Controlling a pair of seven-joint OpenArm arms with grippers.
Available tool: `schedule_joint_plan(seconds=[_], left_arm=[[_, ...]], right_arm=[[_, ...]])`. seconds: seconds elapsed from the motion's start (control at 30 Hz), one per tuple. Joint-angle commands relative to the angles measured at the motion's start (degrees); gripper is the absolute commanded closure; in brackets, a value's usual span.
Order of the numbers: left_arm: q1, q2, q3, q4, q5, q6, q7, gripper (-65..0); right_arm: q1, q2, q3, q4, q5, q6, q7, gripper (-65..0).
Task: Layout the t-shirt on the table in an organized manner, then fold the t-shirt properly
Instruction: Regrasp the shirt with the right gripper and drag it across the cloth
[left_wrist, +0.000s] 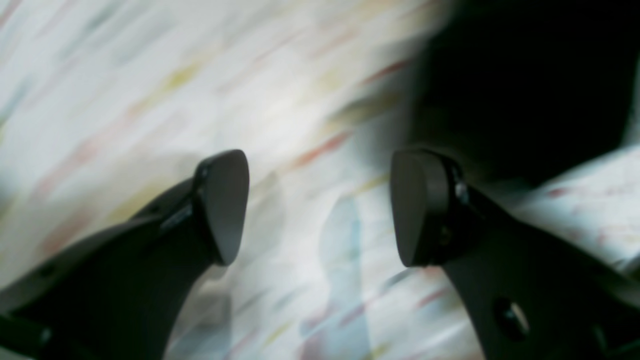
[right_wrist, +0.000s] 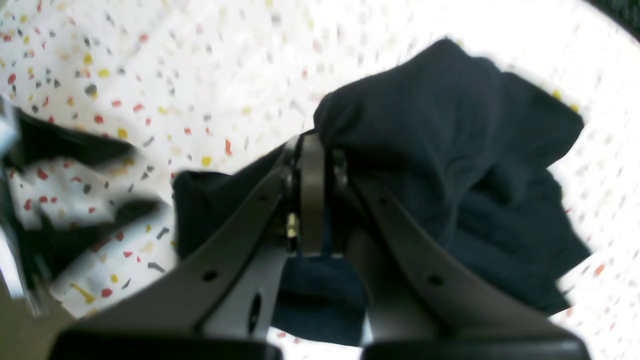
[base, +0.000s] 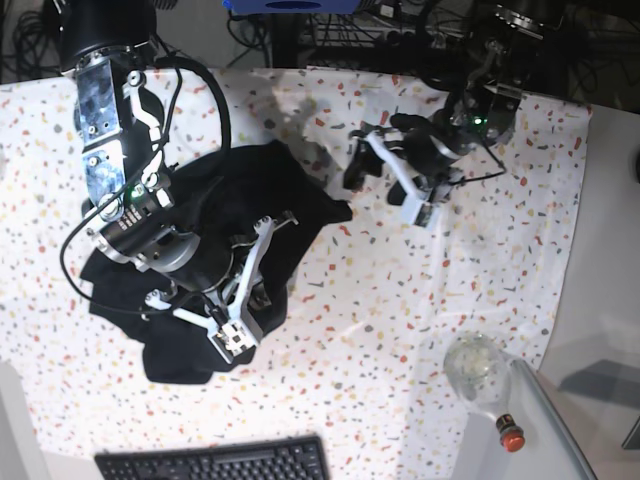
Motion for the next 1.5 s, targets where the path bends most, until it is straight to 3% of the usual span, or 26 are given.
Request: schedule_joint_plan(seconds=[0.0, 0.07, 0.17, 0.33, 0.43, 0.6, 0.7, 0.83, 1.0, 1.07, 1.23, 1.33, 1.47], left_arm=[[-0.8, 0.3, 0.7, 1.2, -0.4, -0.2, -0.9, -42.0], [-1.6, 1.7, 1.2, 1.5, -0.4, -0.2, -0.9, -42.0], [-1.9, 2.3, 1.1, 1.3, -0.4, -0.2, -0.9, -42.0], [-0.9, -0.1, 1.3, 1.1, 1.1, -0.2, -0.9, -42.0], [0.7, -1.3, 1.0, -0.1, 6.2, -0.2, -0.9, -42.0], [2.4, -1.2, 1.0, -3.0, 16.3, -0.2, -0.9, -42.0], [2.9, -1.3, 1.0, -3.5, 18.7, -0.2, -0.9, -42.0], [3.6, -1.4, 1.0, -3.4, 18.9, -0.2, -0.9, -42.0], [3.6, -1.3, 1.0, -3.4, 18.9, -0.2, -0.9, -42.0], [3.5, -1.2, 1.0, -3.4, 18.9, -0.2, -0.9, -42.0], [3.5, -1.2, 1.0, -3.4, 18.9, -0.2, -0.9, -42.0], [3.5, -1.1, 0.9, -3.3, 18.9, -0.2, -0.9, -42.0], [3.5, -1.1, 0.9, -3.3, 18.9, -0.2, -0.9, -42.0]], right_arm=[[1.5, -0.1, 0.3, 2.0, 0.3, 0.0, 1.0, 0.0], [1.8, -0.1, 1.1, 3.1, 0.3, 0.0, -0.1, 0.0], [1.0, 0.5, 7.7, 3.4, 0.3, 0.0, -0.6, 0.0], [-3.1, 4.6, 23.9, 3.0, 0.6, 1.0, -3.1, 0.0], [-3.8, 6.6, 32.8, 0.4, 0.6, 4.3, -2.9, 0.0], [0.7, 9.6, 44.5, -17.7, 0.2, 5.2, 5.2, 0.0], [4.1, 12.7, 46.2, -31.2, 0.2, 5.2, 9.4, 0.0], [6.8, 15.9, 46.1, -40.0, 0.2, 5.6, 8.5, 0.0], [-0.2, 15.2, 46.3, -25.5, 0.5, 5.6, 7.4, -39.0], [-4.0, 13.5, 46.3, -18.7, 0.4, 5.6, 7.4, -46.5], [-12.4, 7.2, 46.8, -8.8, 0.3, 5.2, 7.6, -48.0], [-13.3, 4.5, 46.8, -13.4, 0.2, 5.2, 7.9, -48.0], [-12.2, 3.8, 46.4, -21.6, 0.2, 5.2, 12.2, -48.0]])
